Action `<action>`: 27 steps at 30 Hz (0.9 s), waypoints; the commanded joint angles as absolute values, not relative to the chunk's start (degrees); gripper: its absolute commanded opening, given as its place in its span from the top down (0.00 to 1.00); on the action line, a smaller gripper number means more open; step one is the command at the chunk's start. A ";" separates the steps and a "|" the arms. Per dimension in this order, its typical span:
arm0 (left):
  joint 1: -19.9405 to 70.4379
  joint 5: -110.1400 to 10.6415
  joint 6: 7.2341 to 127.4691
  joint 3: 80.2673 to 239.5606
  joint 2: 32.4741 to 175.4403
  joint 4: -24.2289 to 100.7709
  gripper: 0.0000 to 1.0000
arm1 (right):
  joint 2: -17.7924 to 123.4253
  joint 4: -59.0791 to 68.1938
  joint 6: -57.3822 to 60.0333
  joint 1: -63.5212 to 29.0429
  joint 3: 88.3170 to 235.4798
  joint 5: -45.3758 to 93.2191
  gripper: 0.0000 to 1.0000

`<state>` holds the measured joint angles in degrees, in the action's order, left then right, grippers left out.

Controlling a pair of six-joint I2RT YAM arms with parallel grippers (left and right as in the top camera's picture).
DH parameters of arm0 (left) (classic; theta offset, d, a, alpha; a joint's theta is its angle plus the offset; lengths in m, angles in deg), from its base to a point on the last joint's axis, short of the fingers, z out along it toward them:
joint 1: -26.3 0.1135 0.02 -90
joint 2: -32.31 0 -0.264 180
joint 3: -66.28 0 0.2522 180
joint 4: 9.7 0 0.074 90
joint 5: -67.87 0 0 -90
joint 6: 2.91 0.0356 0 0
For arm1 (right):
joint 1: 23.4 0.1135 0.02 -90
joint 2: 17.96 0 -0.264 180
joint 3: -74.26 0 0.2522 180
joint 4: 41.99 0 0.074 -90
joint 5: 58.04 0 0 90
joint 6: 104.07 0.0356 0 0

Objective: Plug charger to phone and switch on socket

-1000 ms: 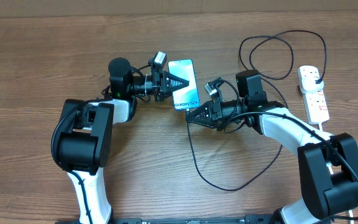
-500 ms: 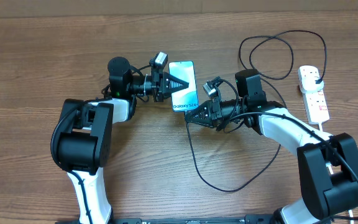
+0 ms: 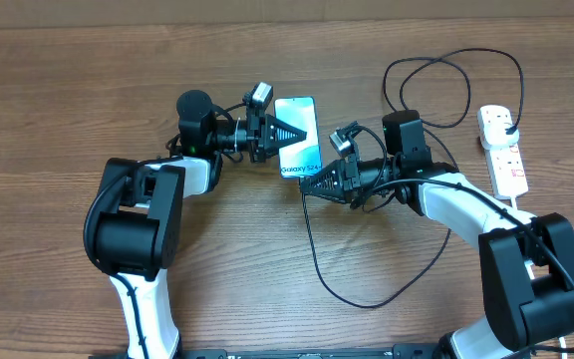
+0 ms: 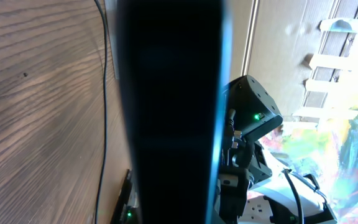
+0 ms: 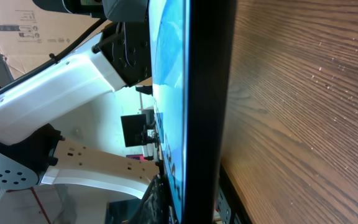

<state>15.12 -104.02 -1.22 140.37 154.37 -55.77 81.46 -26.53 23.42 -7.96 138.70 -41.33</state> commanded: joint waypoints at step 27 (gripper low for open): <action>11.97 -112.74 1.35 140.26 154.13 -56.18 0.96 | 79.10 -23.02 15.01 -13.97 139.79 -36.37 0.00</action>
<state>10.81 -111.15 -1.14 140.40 154.37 -55.75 81.29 -25.64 19.38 -13.32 138.85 -40.39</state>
